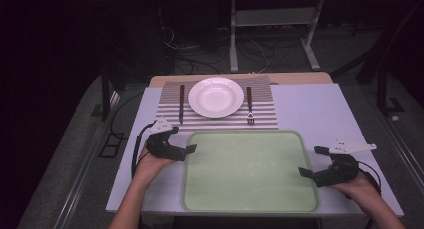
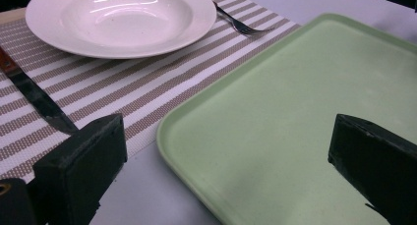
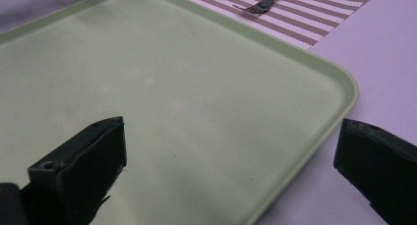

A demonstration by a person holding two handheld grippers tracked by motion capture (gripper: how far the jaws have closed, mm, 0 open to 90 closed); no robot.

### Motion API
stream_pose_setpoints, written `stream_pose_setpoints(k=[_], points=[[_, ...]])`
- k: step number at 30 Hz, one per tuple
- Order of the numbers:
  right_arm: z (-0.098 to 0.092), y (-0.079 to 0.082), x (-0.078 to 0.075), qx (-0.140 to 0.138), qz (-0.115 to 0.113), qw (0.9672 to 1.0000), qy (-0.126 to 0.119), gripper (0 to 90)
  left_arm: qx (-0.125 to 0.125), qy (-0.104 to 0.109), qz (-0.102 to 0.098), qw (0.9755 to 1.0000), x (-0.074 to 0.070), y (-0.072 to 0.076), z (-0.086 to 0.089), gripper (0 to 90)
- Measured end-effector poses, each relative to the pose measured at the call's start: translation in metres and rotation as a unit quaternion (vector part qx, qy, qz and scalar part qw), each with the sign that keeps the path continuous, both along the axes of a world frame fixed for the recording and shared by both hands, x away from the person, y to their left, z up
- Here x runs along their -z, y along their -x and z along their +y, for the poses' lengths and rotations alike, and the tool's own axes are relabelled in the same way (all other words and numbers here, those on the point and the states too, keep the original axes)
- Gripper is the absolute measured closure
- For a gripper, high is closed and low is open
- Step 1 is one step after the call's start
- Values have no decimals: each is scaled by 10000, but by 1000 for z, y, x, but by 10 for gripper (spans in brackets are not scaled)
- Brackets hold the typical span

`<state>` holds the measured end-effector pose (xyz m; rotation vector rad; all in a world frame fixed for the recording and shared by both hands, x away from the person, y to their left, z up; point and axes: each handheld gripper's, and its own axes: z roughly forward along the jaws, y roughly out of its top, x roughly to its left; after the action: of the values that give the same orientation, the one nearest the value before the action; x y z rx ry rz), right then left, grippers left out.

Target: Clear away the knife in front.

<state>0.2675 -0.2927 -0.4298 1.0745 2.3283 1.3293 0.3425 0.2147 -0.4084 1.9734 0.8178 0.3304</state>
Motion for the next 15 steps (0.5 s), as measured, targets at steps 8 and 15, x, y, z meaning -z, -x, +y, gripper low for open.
stream_pose_setpoints(k=[8,15], points=[[-1,0,0,13,-9,10000,-20,0,-70,10,-28,10000,0,-5,0,7],[-2,0,-1,45,-23,10000,-48,0,-140,67,-48,9999,-1,-11,1,7]])
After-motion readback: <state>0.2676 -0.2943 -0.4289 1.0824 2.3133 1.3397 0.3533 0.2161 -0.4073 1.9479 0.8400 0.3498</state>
